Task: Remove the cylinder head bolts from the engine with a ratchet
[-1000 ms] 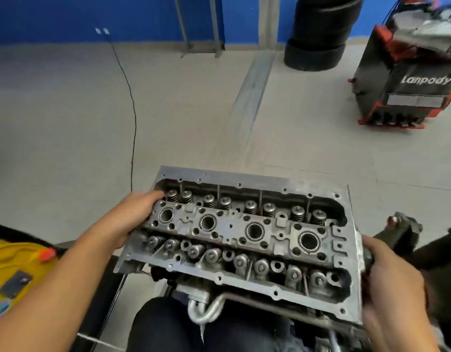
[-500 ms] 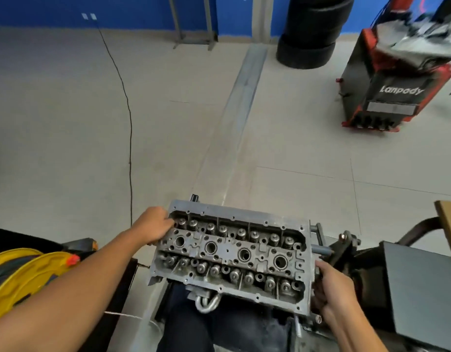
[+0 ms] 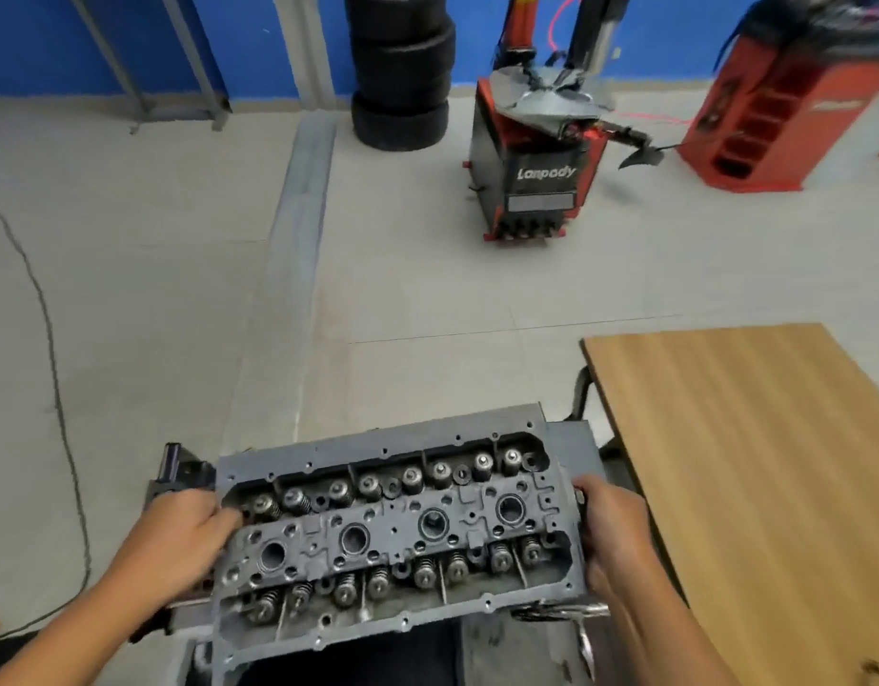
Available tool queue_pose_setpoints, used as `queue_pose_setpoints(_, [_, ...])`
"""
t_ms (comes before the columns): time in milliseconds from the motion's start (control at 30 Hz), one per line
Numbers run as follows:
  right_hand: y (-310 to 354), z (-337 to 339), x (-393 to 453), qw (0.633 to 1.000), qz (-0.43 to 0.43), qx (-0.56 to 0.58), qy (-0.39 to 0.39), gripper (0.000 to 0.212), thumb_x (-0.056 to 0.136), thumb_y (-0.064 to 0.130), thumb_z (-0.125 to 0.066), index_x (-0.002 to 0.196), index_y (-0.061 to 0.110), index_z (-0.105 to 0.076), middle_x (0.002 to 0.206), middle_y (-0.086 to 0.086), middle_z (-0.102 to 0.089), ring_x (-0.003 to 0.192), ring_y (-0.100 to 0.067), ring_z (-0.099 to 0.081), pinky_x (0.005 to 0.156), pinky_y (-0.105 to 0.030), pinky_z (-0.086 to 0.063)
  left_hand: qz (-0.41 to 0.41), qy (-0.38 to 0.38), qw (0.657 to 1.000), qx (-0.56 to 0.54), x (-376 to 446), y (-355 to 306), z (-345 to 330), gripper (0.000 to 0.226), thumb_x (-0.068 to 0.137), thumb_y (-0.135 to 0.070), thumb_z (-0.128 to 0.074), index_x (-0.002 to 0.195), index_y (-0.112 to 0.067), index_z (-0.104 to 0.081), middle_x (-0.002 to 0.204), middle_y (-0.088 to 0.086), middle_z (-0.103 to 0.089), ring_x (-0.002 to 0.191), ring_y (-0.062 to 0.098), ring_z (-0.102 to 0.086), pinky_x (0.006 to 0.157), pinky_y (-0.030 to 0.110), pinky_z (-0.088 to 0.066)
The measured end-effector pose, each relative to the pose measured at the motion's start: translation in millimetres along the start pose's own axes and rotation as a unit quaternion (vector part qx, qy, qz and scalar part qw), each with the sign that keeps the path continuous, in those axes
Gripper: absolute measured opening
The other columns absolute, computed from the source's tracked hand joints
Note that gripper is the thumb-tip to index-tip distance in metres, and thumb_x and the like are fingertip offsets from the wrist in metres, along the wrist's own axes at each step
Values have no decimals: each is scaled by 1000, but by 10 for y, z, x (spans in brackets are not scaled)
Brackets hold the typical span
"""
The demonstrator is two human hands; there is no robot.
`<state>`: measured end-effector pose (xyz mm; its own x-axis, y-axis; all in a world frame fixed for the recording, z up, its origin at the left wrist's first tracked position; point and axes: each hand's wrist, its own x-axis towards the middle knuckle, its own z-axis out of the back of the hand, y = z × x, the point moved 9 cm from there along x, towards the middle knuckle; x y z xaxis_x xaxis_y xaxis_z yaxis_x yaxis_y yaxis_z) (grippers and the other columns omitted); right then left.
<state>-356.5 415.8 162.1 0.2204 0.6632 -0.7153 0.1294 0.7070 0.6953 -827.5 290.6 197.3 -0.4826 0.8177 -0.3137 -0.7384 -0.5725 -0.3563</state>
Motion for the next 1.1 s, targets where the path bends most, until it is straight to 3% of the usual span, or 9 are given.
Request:
queue_pose_setpoints(100, [205,841,181,999,8,39,-36,14,76,8,-70,68,8,-58,63,-18,-56,47,-23,-52,47,-33,-40,-42,-2,999,17,-78,-916,-221,45,89,-10,-71,47,-6,-57,43,5,-56,48,22,-58,55,30,-44])
queue_pose_setpoints(300, [451,2672,646,990,-2,58,-125,20,86,12,-65,73,7,-51,64,-17,-53,57,-30,-55,57,-44,-41,-111,11,994,17,-390,-2666,-1009,49,89,-13,-70,44,-7,-52,43,0,-53,50,18,-55,50,28,-37])
queue_pose_setpoints(400, [545,3523,862,985,-7,49,-165,17,87,13,-62,74,7,-52,66,-19,-56,57,-32,-56,56,-43,-44,-135,40,990,-12,-609,-3420,-1489,47,90,-17,-68,46,-6,-55,44,0,-55,50,11,-58,48,27,-38])
queue_pose_setpoints(500, [575,4278,1041,979,-20,38,-201,13,86,15,-61,78,8,-53,69,-21,-59,60,-34,-60,55,-42,-47,-173,74,982,-10,-776,-4076,-1980,46,91,-23,-66,50,-4,-56,50,6,-60,51,17,-60,53,34,-44])
queue_pose_setpoints(600, [549,4928,1223,970,-23,31,-239,11,85,17,-62,83,9,-55,73,-20,-60,66,-33,-59,61,-45,-46,-202,92,975,-25,-969,-4652,-2403,49,92,-24,-64,49,-14,-43,48,5,-51,47,18,-50,47,33,-31])
queue_pose_setpoints(733, [434,5597,1592,960,-35,42,-276,8,80,21,-63,81,15,-58,71,-16,-65,66,-33,-64,65,-51,-55,-196,116,972,-53,-1111,-5067,-3015,47,90,-20,-61,50,-17,-35,48,0,-37,46,17,-38,48,29,-28])
queue_pose_setpoints(867, [181,5950,2067,962,-77,51,-256,28,73,25,-64,98,13,-67,101,-24,-75,92,-44,-74,82,-82,-49,-170,142,973,-61,-1048,-5235,-3528,40,88,-20,-58,53,-15,-40,51,2,-42,48,21,-43,51,29,-31])
queue_pose_setpoints(1000, [206,5970,2420,959,-84,44,-267,16,73,25,-65,86,16,-64,96,-19,-75,78,-37,-73,76,-69,-58,-146,150,976,-66,-868,-5296,-3906,34,87,-19,-59,57,-13,-44,54,3,-45,50,21,-45,52,30,-34])
queue_pose_setpoints(1100, [263,5984,2745,961,-73,27,-267,21,78,20,-68,97,10,-67,94,-22,-76,72,-37,-74,68,-62,-60,-146,146,977,-44,-690,-5406,-4042,34,86,-19,-59,58,-14,-41,54,1,-41,49,19,-41,51,28,-29])
